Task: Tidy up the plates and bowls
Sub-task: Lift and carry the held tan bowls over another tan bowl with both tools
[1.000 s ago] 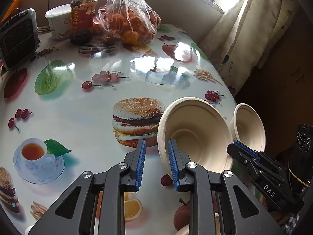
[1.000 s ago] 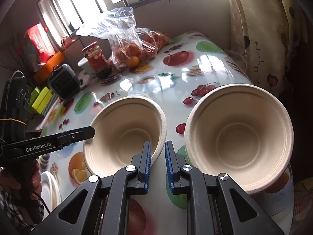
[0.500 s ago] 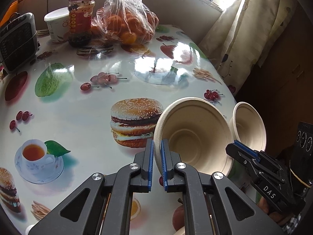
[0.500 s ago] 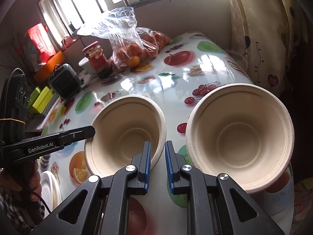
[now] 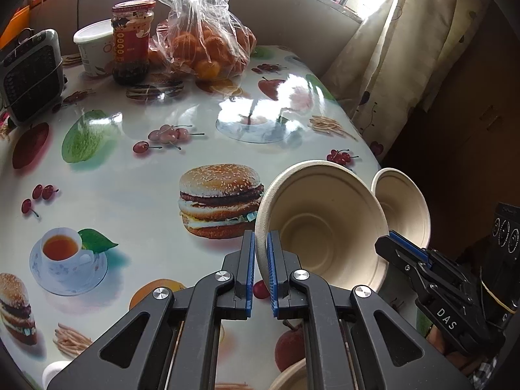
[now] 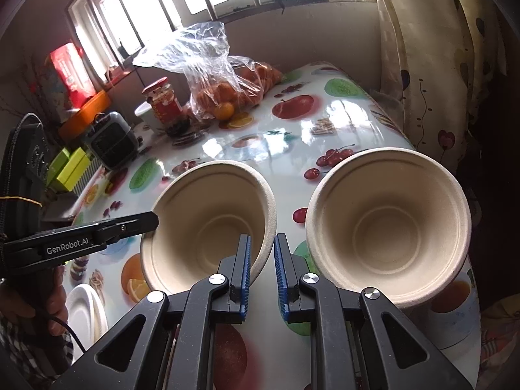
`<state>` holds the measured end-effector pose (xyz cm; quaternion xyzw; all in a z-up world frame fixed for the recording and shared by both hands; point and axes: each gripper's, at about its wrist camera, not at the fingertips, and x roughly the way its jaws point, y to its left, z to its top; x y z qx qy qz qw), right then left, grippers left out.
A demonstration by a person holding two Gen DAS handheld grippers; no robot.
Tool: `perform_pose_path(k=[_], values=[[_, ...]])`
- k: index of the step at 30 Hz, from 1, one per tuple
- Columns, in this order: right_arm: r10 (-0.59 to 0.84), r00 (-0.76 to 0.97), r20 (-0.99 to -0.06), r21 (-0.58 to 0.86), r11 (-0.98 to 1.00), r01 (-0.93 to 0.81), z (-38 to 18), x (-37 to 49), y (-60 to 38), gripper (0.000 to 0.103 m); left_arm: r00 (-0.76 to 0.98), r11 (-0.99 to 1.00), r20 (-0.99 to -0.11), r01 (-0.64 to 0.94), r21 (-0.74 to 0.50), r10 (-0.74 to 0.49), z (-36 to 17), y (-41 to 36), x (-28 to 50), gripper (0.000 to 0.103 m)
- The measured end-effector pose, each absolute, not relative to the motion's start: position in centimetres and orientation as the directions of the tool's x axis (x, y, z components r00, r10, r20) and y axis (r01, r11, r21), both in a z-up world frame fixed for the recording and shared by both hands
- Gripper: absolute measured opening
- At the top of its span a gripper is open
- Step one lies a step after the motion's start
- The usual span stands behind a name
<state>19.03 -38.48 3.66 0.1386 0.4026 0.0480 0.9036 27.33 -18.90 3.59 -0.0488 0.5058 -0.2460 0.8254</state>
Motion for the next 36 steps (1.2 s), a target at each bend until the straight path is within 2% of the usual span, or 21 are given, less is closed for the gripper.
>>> perform_pose_path(k=[20,36], values=[[0.172,0.730,-0.662,0.252,0.968,0.000,7.5,13.0,-36.4,0.015,0.397,0.847,-0.767,0.402,-0.349,-0.505,7.1,-16.8,22.3,0.008],[0.152,0.746,-0.649,0.237,0.971,0.009,8.1,8.7,-34.6,0.015,0.388,0.834,-0.761,0.425,-0.353,-0.520,7.2,-15.1,18.7,0.008]])
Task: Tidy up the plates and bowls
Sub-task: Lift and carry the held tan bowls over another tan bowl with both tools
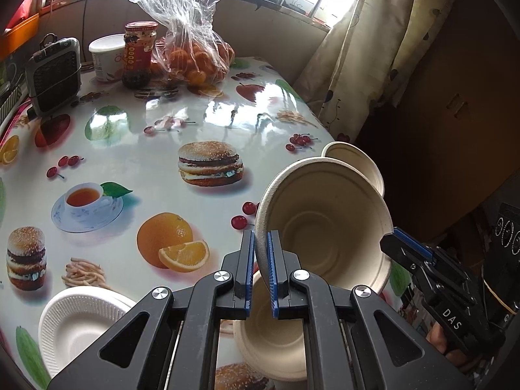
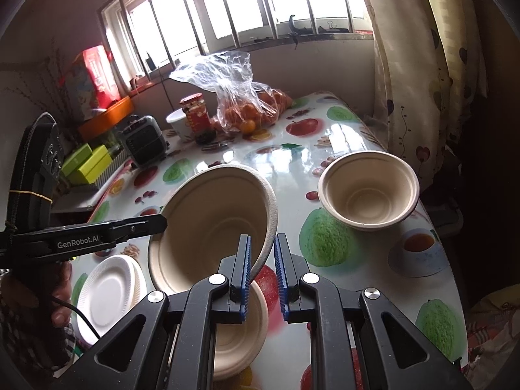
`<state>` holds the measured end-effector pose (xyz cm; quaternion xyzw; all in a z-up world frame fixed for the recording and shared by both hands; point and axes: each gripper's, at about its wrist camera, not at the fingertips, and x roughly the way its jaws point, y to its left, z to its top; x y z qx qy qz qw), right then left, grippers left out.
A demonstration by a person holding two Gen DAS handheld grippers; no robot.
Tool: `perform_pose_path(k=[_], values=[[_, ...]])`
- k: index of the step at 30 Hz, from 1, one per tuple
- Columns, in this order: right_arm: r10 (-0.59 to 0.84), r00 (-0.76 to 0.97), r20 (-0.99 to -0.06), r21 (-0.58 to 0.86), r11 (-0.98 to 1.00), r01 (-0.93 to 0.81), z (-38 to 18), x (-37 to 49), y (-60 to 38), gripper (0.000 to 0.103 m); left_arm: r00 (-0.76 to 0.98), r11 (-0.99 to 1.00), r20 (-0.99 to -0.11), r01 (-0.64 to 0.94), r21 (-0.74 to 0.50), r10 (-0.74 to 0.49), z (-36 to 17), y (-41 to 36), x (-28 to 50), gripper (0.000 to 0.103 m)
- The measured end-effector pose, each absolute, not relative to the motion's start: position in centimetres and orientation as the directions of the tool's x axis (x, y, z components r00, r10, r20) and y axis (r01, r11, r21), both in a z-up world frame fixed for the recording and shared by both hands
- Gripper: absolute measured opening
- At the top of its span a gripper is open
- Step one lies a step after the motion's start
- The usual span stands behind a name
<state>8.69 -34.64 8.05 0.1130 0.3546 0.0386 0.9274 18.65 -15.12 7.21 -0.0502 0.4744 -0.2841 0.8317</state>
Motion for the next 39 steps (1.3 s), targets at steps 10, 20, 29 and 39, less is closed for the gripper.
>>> perform_pose_path(k=[10,20,29,39], values=[[0.157,0.746,-0.647,0.247,0.969,0.010,7.8,6.8,-33.8,0.015,0.388,0.833,-0.761,0.429,-0.351,-0.520,7.2,-14.2,16.9,0.008],[0.165,0.733,-0.660,0.258,0.966,0.014,6.7,5.2,-33.2,0.015,0.373,0.837,-0.774,0.422,-0.349,-0.511,6.2,-13.6,15.4,0.008],[0.174,0.718,-0.674,0.268,0.963,0.019,5.5,4.4,-32.8,0.015,0.373,0.843,-0.781,0.416,-0.342,-0.501,5.8,-13.1,14.6,0.008],[0.172,0.708,-0.685,0.270,0.962,0.028,4.9,4.1,-32.6,0.015,0.355,0.846,-0.795,0.412,-0.339,-0.492,4.9,-13.1,14.0,0.008]])
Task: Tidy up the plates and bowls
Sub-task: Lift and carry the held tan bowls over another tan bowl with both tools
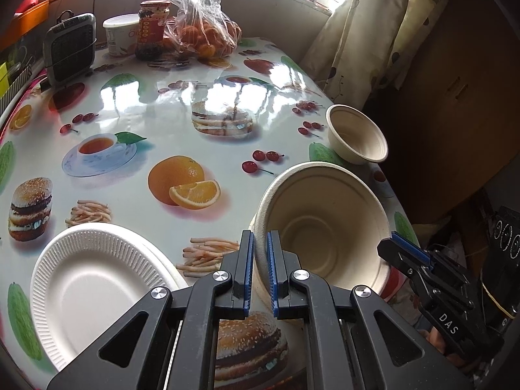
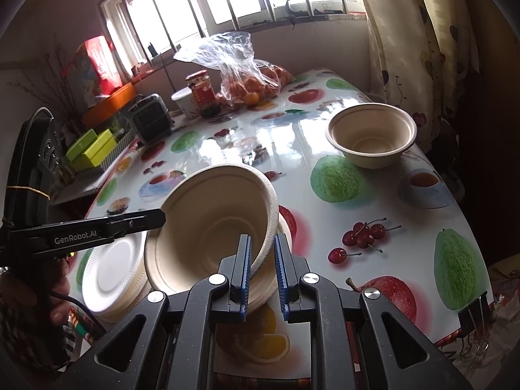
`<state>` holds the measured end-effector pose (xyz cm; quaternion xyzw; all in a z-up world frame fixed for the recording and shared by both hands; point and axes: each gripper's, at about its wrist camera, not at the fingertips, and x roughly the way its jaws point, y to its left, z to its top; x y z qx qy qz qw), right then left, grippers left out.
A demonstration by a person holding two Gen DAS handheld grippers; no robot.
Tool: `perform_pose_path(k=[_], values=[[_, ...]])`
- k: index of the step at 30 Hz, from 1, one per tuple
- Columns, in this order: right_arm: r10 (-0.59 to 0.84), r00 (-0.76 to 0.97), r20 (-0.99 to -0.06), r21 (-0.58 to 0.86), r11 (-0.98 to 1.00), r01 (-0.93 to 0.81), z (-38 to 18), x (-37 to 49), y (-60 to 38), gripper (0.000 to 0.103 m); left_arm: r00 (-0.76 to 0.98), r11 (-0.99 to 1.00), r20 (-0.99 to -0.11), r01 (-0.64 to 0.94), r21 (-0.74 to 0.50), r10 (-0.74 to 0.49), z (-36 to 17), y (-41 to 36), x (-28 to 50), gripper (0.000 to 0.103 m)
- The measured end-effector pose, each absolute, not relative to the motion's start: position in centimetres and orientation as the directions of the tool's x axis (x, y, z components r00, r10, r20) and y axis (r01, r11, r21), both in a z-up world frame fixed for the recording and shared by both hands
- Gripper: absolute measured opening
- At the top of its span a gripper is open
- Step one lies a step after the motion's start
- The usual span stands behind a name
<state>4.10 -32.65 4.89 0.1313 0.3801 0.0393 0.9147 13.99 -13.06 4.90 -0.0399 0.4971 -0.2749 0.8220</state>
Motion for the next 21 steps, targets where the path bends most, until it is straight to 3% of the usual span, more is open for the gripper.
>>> perform_pose_path(k=[21], values=[[0.160,0.688,-0.708,0.257,0.965,0.040,3.5,4.1,-32.4,0.017,0.328,0.857,-0.822,0.401,-0.325,-0.465,3.5,-13.6,13.9,0.008]])
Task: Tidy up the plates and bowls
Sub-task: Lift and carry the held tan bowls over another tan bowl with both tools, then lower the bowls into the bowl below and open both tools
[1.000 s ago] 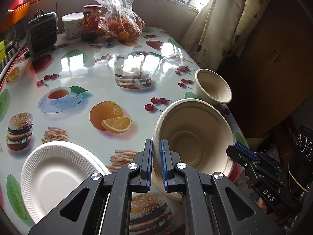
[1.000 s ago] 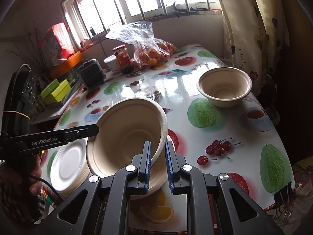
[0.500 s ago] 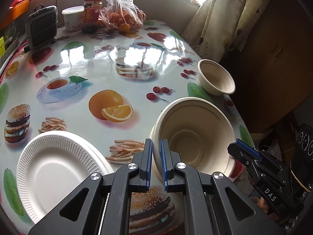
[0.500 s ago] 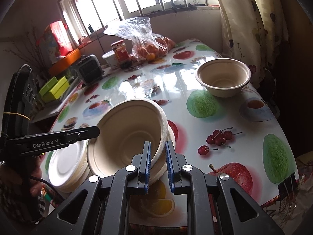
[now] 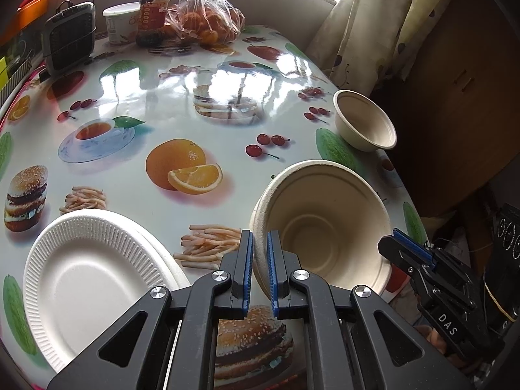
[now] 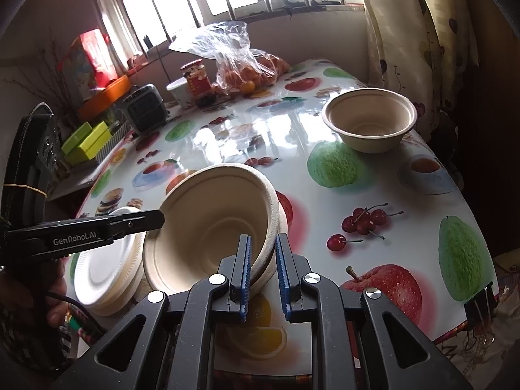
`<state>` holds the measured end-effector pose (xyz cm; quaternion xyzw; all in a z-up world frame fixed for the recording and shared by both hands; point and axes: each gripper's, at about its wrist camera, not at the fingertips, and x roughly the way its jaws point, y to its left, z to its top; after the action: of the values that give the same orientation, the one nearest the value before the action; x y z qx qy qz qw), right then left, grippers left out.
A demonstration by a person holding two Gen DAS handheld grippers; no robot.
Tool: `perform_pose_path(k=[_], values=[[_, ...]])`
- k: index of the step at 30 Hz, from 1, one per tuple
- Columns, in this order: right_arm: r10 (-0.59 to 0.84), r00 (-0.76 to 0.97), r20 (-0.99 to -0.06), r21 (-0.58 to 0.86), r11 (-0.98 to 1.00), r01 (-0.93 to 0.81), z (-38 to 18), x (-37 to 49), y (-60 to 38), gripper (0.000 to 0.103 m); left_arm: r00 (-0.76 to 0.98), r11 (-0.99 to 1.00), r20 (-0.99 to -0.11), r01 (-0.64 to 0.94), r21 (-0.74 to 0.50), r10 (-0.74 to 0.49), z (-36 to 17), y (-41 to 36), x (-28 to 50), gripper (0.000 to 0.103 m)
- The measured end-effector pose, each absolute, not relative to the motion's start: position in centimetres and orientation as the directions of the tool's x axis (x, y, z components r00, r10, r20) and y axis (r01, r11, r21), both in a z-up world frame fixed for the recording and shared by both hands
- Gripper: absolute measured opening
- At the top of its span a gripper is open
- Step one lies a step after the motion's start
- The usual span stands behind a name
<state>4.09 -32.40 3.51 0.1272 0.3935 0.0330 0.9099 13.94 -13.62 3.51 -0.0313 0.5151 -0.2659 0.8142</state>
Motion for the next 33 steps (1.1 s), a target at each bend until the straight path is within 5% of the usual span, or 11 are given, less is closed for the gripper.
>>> perform_pose_path(k=[33], values=[[0.161,0.679,-0.717,0.259,0.965,0.045,2.69,4.38,-32.33,0.017,0.321,0.863,-0.829,0.382,-0.329,-0.458,2.98,-13.56,14.26,0.010]])
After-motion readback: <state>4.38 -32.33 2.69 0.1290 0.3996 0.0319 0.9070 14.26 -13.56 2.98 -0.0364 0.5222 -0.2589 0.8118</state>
